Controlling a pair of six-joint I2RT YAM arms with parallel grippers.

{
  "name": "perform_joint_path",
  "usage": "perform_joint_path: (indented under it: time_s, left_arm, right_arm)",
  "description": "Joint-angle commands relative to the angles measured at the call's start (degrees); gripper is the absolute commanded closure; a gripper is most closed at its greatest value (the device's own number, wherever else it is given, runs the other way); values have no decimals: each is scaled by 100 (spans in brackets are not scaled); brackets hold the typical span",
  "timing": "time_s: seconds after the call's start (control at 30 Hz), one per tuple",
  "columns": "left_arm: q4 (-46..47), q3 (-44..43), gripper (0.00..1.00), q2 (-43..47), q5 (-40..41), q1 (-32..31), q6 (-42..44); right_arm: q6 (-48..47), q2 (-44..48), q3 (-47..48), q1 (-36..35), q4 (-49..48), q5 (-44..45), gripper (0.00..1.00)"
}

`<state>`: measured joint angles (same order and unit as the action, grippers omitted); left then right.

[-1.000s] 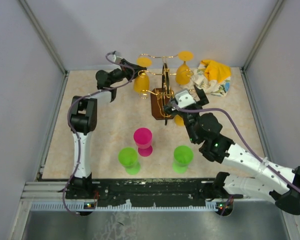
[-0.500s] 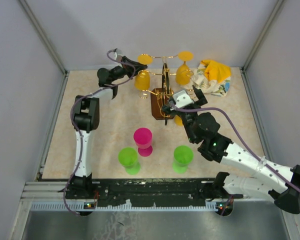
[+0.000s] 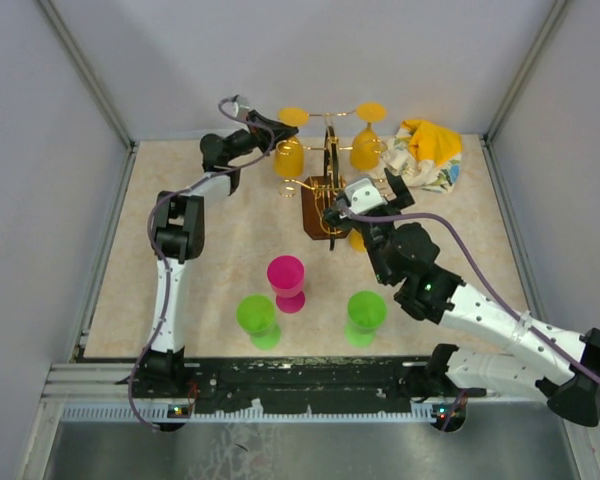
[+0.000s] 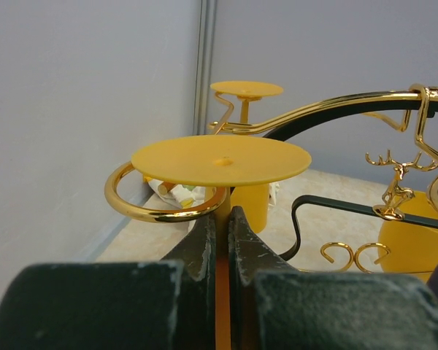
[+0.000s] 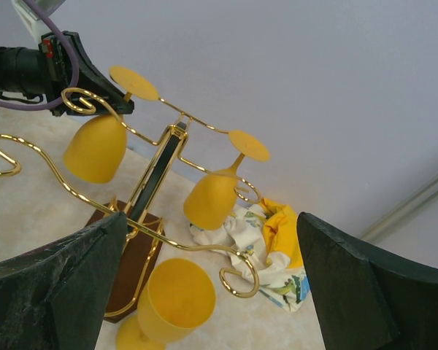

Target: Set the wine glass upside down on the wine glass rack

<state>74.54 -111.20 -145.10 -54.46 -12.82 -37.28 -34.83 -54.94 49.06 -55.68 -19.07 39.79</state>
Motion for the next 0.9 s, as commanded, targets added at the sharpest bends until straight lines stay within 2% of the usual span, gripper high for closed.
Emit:
perform_joint_path:
  time_s: [0.0, 0.6, 0.7, 0.87]
  left_arm:
    - [22, -340, 100, -161, 166, 0, 12]
    - [-628, -586, 100, -224, 704, 57, 610]
    - [-483, -385, 100, -125, 692, 139, 565]
    - [-128, 474, 100, 392, 684, 243, 722]
  right_arm:
    - [-103, -67, 325, 47, -207, 2, 1]
    - [-106, -103, 375, 57, -177, -33, 1]
    - [-96, -80, 356, 65, -178, -33, 1]
    - [-77, -70, 348, 62, -185, -49, 1]
